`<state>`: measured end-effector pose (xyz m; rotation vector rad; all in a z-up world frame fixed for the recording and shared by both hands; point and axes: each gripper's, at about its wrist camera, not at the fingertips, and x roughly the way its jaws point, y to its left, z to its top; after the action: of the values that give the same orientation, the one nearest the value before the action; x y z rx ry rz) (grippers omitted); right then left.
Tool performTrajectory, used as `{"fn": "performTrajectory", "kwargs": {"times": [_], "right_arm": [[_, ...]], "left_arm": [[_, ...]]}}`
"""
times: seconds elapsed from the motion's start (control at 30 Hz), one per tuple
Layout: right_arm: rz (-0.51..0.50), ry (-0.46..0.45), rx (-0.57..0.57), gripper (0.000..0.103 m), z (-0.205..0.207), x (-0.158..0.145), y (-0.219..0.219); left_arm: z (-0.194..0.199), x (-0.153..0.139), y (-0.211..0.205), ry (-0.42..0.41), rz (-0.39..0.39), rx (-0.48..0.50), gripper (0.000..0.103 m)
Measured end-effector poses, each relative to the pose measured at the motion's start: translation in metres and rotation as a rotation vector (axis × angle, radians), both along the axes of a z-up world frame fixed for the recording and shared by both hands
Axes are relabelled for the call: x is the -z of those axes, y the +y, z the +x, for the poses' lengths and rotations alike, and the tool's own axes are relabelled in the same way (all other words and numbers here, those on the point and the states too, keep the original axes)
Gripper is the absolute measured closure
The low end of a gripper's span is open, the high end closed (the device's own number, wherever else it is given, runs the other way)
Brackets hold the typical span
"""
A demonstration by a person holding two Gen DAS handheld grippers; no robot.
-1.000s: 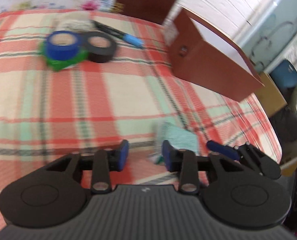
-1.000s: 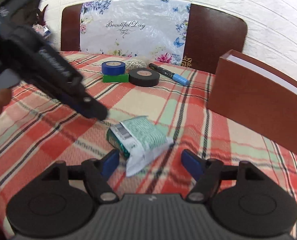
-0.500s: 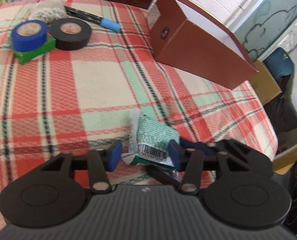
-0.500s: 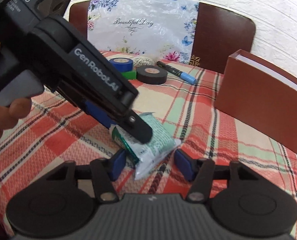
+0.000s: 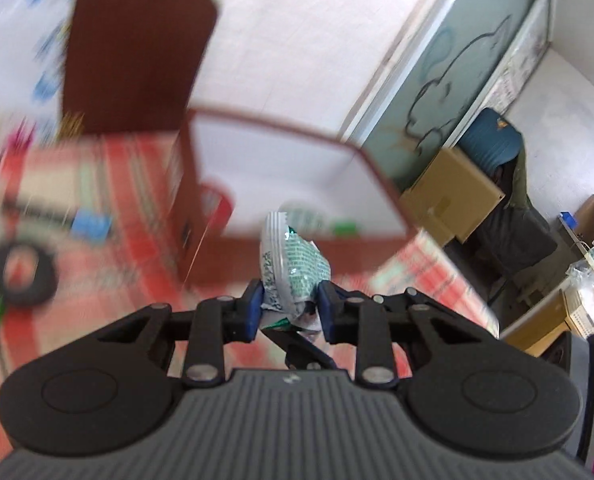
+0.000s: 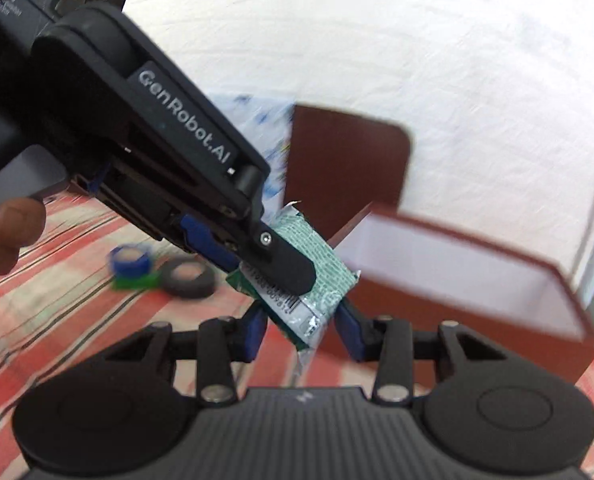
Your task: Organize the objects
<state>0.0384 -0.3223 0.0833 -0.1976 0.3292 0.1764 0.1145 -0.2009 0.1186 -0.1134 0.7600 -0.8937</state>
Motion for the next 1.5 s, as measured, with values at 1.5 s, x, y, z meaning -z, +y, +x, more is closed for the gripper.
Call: {"fn": "performTrajectory", "kwargs": {"times": [1.5], "right_arm": [[0.158,0.181,0.089,0.047,0.004,0.04,-0.009]], "left_arm": [[-0.014,0.06,0.051,-0.107,0.26,-0.273,0.057]]}}
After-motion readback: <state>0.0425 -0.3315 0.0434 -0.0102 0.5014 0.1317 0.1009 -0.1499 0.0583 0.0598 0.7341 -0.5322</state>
